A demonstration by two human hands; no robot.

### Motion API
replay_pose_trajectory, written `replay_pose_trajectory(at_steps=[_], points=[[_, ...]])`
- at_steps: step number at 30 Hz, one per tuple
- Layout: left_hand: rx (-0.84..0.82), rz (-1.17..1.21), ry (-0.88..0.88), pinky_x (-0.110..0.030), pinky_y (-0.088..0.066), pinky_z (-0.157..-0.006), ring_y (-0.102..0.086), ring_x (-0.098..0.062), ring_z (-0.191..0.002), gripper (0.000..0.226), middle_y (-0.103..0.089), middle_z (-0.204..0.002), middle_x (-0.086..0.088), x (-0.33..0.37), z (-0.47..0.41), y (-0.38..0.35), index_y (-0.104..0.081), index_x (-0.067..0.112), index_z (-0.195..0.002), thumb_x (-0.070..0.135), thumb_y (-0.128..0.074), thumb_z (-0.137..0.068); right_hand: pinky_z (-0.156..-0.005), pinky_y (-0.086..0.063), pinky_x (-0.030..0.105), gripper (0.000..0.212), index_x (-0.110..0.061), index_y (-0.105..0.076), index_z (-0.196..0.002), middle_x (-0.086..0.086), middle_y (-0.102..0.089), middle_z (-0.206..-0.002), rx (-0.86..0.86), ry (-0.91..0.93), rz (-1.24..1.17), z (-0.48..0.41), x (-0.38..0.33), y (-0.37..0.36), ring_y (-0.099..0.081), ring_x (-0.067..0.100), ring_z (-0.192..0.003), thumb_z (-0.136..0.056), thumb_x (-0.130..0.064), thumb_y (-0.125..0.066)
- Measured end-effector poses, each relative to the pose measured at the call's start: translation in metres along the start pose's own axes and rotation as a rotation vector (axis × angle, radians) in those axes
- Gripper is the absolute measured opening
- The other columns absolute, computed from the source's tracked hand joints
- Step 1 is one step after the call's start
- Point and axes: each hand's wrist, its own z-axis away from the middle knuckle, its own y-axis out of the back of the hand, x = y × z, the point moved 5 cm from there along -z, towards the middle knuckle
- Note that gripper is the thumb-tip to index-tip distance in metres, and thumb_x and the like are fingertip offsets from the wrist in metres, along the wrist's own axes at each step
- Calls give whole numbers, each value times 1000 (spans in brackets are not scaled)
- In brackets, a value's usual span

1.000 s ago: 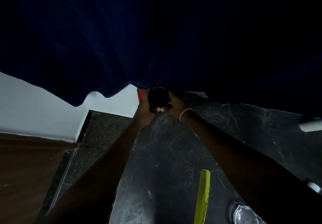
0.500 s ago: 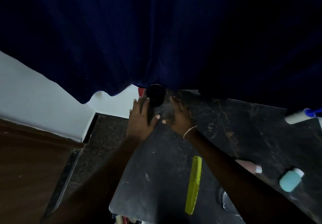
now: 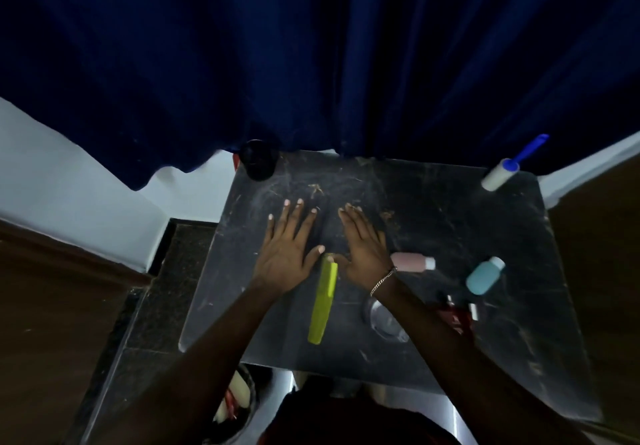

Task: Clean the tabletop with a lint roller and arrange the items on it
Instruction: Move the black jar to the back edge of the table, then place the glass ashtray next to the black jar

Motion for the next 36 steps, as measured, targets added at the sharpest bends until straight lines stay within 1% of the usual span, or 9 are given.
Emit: replay_pose_trajectory(at_steps=[5,11,15,19,21,24,28,33,36], points=[[-54,7,-34,-56,-7,-130,12,-25,-163,77,4,-176,-3,79,17,-31,-3,29,-166,69,-24,-103,-119,-24,48,99,-30,-4,-158,-6,-6,-168,1,-64,-13,63,56,25,-4,15,-155,-84,-57,-64],[-132,32,-65,-56,-7,-131,10,-27,-163,78,6,-176,-3,164,42,-69,-1,29,-166,63,-33,-104,-119,-27,42,91,-20,-17,-159,-1,-16,-166,10,-111,2,132,114,45,-15,18,-154,-87,-52,-63],[-206,-6,-42,-57,-10,-131,5,-29,-163,78,1,-176,-6,192,61,-86,-2,27,-166,60,-34,-103,-121,-27,41,89,-12,-20,-158,6,-18,-166,-66,-148,-79,162,136,40,-22,24,-152,-89,-50,-62],[-270,16,34,-53,-10,-132,-2,-29,-163,78,-3,-176,-8,200,72,-95,-1,25,-166,57,-34,-103,-121,-24,34,84,-11,-22,-158,10,-24,-164,-120,-190,-116,172,138,28,-29,27,-150,-91,-36,-66],[-313,21,98,-51,-17,-130,-10,-31,-162,80,-8,-175,-10,198,74,-98,-2,21,-167,55,-38,-104,-118,-29,33,78,-11,-25,-156,12,-29,-161,-171,-243,-150,171,135,19,-35,29,-146,-92,-32,-64],[-370,37,217,-51,-35,-122,-27,-35,-154,80,-23,-168,-15,194,77,-102,-12,15,-165,52,-45,-102,-108,-42,36,68,-15,-34,-151,15,-48,-148,-259,-356,-136,165,132,6,-52,33,-132,-92,-32,-62],[-379,226,424,-48,-45,-111,-51,-43,-135,71,-39,-153,-22,193,79,-108,-26,9,-159,38,-55,-102,-105,-42,38,58,-11,-44,-139,16,-58,-137,-344,-465,-133,158,127,-9,-55,34,-128,-90,-38,-62],[-323,457,736,-47,-51,-98,-64,-43,-120,40,-66,-129,-23,188,88,-114,-53,3,-131,19,-66,-97,-108,-45,39,49,-4,-53,-130,19,-57,-138,-356,-545,-176,150,125,-17,-54,37,-129,-90,-29,-66],[-263,545,829,-46,-51,-93,-66,-41,-115,25,-71,-121,-23,188,91,-112,-61,0,-117,11,-65,-95,-104,-48,38,42,-4,-57,-125,19,-60,-134,-343,-547,-176,148,124,-16,-58,37,-125,-89,-23,-67]])
